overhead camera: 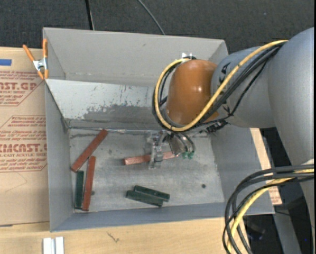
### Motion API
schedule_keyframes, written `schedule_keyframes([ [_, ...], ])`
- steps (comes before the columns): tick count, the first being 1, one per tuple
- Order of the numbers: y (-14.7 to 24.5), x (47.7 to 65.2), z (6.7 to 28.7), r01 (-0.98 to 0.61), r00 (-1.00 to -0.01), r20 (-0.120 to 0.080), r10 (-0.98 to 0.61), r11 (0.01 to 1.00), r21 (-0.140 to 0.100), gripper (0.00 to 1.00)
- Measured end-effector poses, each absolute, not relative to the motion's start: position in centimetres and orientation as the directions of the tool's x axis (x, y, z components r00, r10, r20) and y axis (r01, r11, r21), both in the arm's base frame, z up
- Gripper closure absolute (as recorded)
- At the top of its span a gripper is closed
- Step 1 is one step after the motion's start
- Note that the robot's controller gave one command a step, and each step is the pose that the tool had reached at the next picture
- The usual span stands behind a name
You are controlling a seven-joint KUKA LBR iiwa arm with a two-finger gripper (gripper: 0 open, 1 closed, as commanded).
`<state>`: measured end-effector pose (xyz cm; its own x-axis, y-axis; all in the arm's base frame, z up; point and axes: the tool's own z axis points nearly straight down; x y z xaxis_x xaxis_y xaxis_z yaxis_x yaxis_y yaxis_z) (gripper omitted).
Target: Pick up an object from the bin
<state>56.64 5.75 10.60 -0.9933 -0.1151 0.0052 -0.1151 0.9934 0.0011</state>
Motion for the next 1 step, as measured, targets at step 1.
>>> schedule_keyframes([
  [1, 5.78, 56.87, 12.13, -0.115, -0.993, -0.003, -0.115, 0.993, 0.001, 1.0],
])
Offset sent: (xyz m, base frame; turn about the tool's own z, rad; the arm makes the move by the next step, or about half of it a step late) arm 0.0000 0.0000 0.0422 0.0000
